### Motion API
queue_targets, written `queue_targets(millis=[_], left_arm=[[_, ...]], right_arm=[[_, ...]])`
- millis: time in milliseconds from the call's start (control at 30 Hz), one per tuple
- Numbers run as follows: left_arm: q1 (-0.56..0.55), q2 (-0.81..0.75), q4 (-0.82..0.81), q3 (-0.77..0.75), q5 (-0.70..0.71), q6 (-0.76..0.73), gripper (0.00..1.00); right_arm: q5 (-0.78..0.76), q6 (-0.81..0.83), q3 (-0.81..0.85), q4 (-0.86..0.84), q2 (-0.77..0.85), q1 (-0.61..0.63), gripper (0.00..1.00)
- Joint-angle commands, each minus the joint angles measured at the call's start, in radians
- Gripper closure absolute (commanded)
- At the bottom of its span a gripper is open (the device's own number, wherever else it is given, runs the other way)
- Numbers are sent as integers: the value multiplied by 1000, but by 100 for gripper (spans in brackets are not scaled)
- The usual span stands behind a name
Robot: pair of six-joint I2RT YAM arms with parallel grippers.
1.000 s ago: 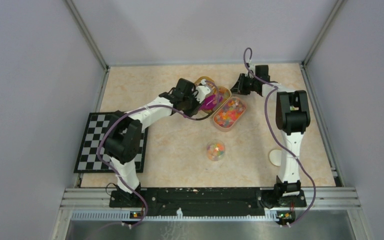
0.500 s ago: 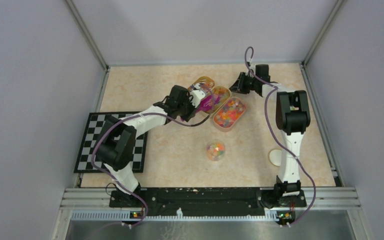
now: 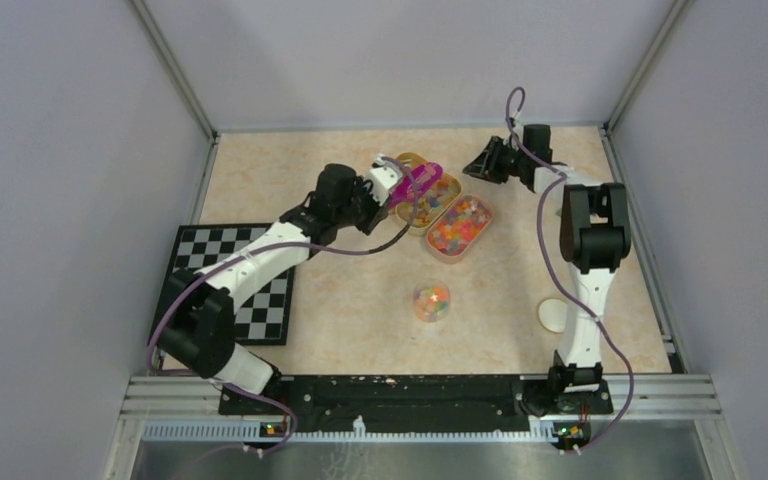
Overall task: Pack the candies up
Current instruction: Scoop the fake candies from the storage box, then place the fake candies in the packing bottle.
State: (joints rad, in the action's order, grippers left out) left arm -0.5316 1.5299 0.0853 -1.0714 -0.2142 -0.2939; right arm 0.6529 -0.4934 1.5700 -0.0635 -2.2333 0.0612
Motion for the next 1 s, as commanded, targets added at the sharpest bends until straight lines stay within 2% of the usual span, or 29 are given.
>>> queue_targets(millis=[0, 100, 233, 333, 433, 567, 700, 967], left_arm=[[1, -110, 33, -6, -82, 35, 100], [-16, -187, 95, -3, -108, 41, 100], [-56, -332, 96, 47, -127, 45, 100], [-82, -408, 123, 60, -149, 85, 100], [-116, -437, 249, 31, -170, 134, 100], [-218, -472, 388, 14, -117, 189, 100], [-347, -492, 466, 16, -33, 268, 100], [-441, -473, 678, 37, -31, 407, 100]], right_arm=[[-12, -6, -28, -18, 130, -9, 62], [-28, -1, -52, -10, 175, -9, 53], [-38, -3, -85, 3, 237, -9, 37], [-39, -4, -126, 13, 306, -9, 35], [-55, 10, -190, 29, 378, -9, 34], [-76, 12, -296, 11, 486, -10, 19], [-77, 13, -386, 4, 572, -8, 17], [-117, 74, -494, 46, 703, -8, 17]])
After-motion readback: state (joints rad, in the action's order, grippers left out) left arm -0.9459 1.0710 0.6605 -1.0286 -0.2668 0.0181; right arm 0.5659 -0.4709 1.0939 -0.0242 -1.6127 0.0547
